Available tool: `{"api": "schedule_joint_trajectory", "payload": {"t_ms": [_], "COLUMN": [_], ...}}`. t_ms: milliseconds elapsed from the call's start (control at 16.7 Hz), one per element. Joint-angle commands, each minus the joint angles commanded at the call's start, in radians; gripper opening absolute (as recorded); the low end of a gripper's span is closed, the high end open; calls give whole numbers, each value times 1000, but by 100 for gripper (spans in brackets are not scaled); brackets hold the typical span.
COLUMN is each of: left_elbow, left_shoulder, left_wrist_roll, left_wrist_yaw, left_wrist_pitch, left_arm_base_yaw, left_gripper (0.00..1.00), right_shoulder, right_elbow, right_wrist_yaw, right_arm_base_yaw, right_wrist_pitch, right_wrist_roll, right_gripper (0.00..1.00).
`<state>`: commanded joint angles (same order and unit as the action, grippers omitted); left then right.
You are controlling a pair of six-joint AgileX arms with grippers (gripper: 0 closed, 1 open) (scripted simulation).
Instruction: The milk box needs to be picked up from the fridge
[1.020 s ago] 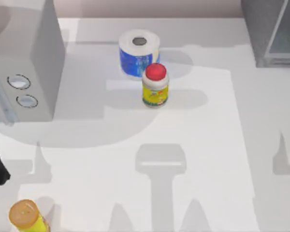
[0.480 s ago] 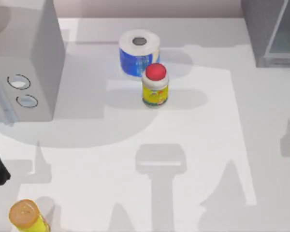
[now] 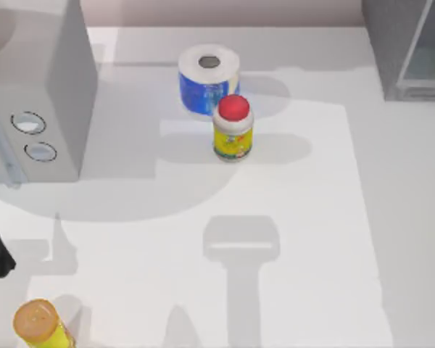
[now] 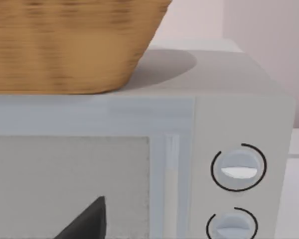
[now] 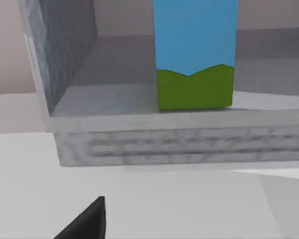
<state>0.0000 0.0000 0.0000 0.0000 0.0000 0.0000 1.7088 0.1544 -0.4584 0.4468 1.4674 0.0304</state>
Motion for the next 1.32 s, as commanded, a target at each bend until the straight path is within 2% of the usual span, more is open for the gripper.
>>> {"api": "schedule_joint_trajectory", "payload": {"t_ms": [240,660,840,1020,1320], "left_elbow": [0,0,0,0,0], "left_shoulder": [0,0,0,0,0], "left_wrist_roll": [0,0,0,0,0], "left_wrist_yaw": [0,0,0,0,0], "left_wrist_pitch": [0,0,0,0,0], "left_arm_base_yaw": [0,0,0,0,0], "left_gripper": [100,100,100,100,100], "right_shoulder": [80,81,71,93,237], "right_elbow": [28,27,78,213,479], "right_wrist_yaw": [-51,-54,-41,2,126], "right_arm_base_yaw": [78,80,19,-89,-241], "right_wrist_pitch": [139,149,167,158,-36], "right_wrist_roll": [-11,-12,-6,5,15], "right_gripper": [100,100,100,100,100]}}
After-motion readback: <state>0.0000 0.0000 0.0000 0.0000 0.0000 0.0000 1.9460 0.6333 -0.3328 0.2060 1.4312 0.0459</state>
